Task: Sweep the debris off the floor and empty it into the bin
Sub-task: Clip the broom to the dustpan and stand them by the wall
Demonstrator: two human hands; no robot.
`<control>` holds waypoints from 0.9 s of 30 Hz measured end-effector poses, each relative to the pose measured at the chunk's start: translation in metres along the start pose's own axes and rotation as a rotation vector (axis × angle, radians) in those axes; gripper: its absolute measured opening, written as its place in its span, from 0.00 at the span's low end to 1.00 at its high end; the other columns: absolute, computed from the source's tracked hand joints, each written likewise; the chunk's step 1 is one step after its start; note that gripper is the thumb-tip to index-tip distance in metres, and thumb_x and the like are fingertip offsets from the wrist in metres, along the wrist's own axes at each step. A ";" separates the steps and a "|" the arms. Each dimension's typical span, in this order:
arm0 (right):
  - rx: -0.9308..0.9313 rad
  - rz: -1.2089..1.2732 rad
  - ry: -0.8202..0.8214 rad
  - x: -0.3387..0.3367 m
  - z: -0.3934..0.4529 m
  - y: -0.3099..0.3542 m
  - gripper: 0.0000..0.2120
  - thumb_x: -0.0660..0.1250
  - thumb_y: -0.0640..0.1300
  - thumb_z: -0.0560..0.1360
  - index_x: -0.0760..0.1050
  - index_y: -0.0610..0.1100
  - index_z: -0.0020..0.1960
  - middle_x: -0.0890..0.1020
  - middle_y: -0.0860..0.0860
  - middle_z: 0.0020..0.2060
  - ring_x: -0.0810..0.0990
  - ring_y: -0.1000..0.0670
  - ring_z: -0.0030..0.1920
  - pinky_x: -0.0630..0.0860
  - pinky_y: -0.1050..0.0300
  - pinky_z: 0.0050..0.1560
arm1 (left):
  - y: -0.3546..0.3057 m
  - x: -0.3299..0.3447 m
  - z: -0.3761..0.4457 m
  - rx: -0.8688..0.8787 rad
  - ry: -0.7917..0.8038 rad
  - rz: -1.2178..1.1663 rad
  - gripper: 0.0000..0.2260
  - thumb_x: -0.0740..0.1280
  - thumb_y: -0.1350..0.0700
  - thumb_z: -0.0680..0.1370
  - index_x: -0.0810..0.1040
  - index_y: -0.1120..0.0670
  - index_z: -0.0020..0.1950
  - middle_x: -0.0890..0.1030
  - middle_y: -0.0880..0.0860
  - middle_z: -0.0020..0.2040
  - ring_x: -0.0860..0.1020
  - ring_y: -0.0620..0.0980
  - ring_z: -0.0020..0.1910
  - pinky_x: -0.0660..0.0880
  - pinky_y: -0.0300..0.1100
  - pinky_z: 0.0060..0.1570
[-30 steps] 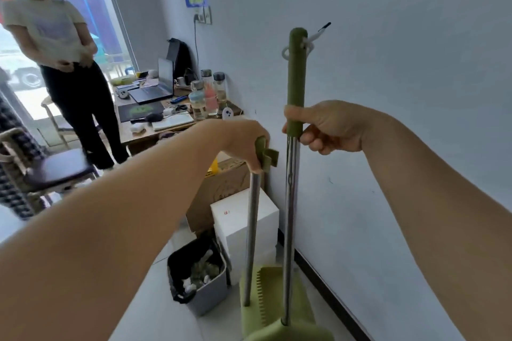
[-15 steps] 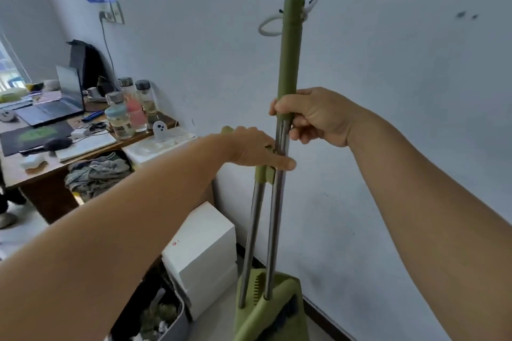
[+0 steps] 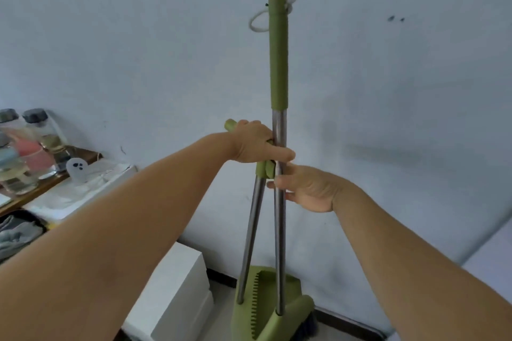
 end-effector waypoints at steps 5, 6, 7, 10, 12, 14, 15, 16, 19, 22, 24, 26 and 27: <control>-0.063 0.054 -0.203 -0.005 0.010 -0.009 0.19 0.73 0.42 0.63 0.77 0.50 0.54 0.81 0.54 0.52 0.75 0.53 0.59 0.62 0.55 0.69 | -0.014 0.001 0.015 0.064 0.037 -0.097 0.25 0.63 0.33 0.73 0.68 0.52 0.27 0.69 0.49 0.29 0.69 0.50 0.34 0.65 0.45 0.39; -0.083 0.061 -0.252 -0.010 0.010 -0.008 0.17 0.74 0.42 0.63 0.78 0.49 0.51 0.81 0.55 0.48 0.76 0.52 0.57 0.62 0.52 0.71 | -0.016 0.001 0.016 0.068 0.037 -0.111 0.25 0.63 0.32 0.72 0.68 0.51 0.27 0.69 0.48 0.30 0.69 0.50 0.34 0.65 0.45 0.39; -0.097 0.063 -0.309 -0.016 0.009 -0.008 0.14 0.75 0.41 0.63 0.79 0.49 0.47 0.80 0.55 0.44 0.76 0.52 0.55 0.62 0.50 0.72 | -0.018 0.000 0.017 0.073 0.038 -0.126 0.24 0.63 0.32 0.72 0.68 0.51 0.28 0.69 0.48 0.30 0.69 0.49 0.34 0.65 0.45 0.39; -0.147 0.031 -0.439 -0.029 0.006 -0.003 0.08 0.73 0.37 0.68 0.76 0.48 0.38 0.77 0.53 0.37 0.75 0.51 0.46 0.66 0.51 0.66 | -0.028 -0.001 0.021 0.090 0.030 -0.184 0.24 0.61 0.31 0.66 0.67 0.52 0.28 0.68 0.49 0.29 0.68 0.49 0.32 0.67 0.45 0.38; -0.179 -0.009 -0.488 -0.035 0.002 0.001 0.10 0.71 0.36 0.70 0.73 0.46 0.36 0.74 0.51 0.34 0.73 0.50 0.42 0.69 0.55 0.58 | -0.034 -0.002 0.024 0.116 0.016 -0.209 0.25 0.59 0.30 0.62 0.67 0.53 0.28 0.67 0.49 0.28 0.68 0.50 0.32 0.68 0.46 0.39; -0.184 -0.035 -0.522 -0.039 -0.003 0.004 0.10 0.70 0.37 0.71 0.71 0.46 0.35 0.73 0.50 0.33 0.72 0.49 0.42 0.69 0.58 0.53 | -0.041 -0.002 0.028 0.139 0.017 -0.233 0.24 0.59 0.31 0.61 0.66 0.52 0.27 0.67 0.49 0.28 0.68 0.50 0.31 0.68 0.47 0.38; -0.184 -0.036 -0.539 -0.043 -0.005 0.004 0.10 0.70 0.38 0.72 0.71 0.46 0.36 0.73 0.50 0.33 0.72 0.49 0.41 0.69 0.58 0.53 | -0.044 -0.002 0.030 0.150 0.020 -0.243 0.23 0.60 0.32 0.61 0.65 0.52 0.27 0.66 0.49 0.28 0.68 0.50 0.31 0.68 0.47 0.38; -0.181 -0.035 -0.555 -0.045 -0.007 0.004 0.09 0.70 0.38 0.72 0.71 0.45 0.37 0.73 0.50 0.33 0.73 0.50 0.41 0.70 0.58 0.52 | -0.048 -0.002 0.031 0.159 0.026 -0.250 0.22 0.60 0.33 0.63 0.65 0.52 0.27 0.66 0.49 0.28 0.68 0.50 0.31 0.68 0.47 0.39; -0.165 -0.027 -0.587 -0.054 -0.013 0.001 0.08 0.69 0.40 0.73 0.71 0.45 0.40 0.73 0.50 0.34 0.73 0.50 0.41 0.70 0.60 0.50 | -0.058 0.000 0.034 0.167 0.057 -0.254 0.21 0.60 0.35 0.66 0.67 0.52 0.29 0.68 0.50 0.29 0.68 0.50 0.32 0.68 0.46 0.39; -0.127 -0.004 -0.624 -0.062 -0.019 -0.006 0.07 0.70 0.42 0.73 0.72 0.45 0.41 0.74 0.50 0.36 0.74 0.50 0.42 0.68 0.57 0.52 | -0.069 -0.001 0.033 0.217 0.107 -0.327 0.26 0.62 0.29 0.63 0.74 0.53 0.34 0.73 0.50 0.34 0.72 0.50 0.35 0.71 0.45 0.41; -0.105 0.017 -0.658 -0.069 -0.023 -0.010 0.08 0.71 0.43 0.72 0.72 0.46 0.40 0.74 0.50 0.35 0.74 0.50 0.42 0.66 0.56 0.54 | -0.080 -0.013 0.029 0.294 0.097 -0.505 0.31 0.65 0.30 0.63 0.78 0.58 0.47 0.79 0.52 0.43 0.77 0.50 0.43 0.74 0.46 0.47; -0.089 0.033 -0.690 -0.074 -0.027 -0.013 0.10 0.72 0.43 0.71 0.71 0.46 0.38 0.73 0.50 0.34 0.73 0.50 0.42 0.66 0.56 0.54 | -0.086 -0.036 0.027 0.331 0.019 -0.747 0.31 0.68 0.35 0.67 0.77 0.59 0.56 0.81 0.53 0.50 0.79 0.49 0.50 0.76 0.46 0.54; -0.081 0.044 -0.704 -0.076 -0.029 -0.014 0.10 0.72 0.44 0.71 0.70 0.47 0.37 0.73 0.50 0.33 0.73 0.49 0.43 0.65 0.56 0.54 | -0.088 -0.048 0.026 0.345 -0.032 -0.876 0.25 0.69 0.39 0.70 0.77 0.58 0.57 0.82 0.53 0.51 0.81 0.49 0.52 0.77 0.44 0.55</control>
Point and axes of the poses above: each hand's wrist, its own z-axis towards the middle knuckle, its own x-axis out of the palm, y = z × x, the point moved 10 cm from there along z, towards the middle knuckle
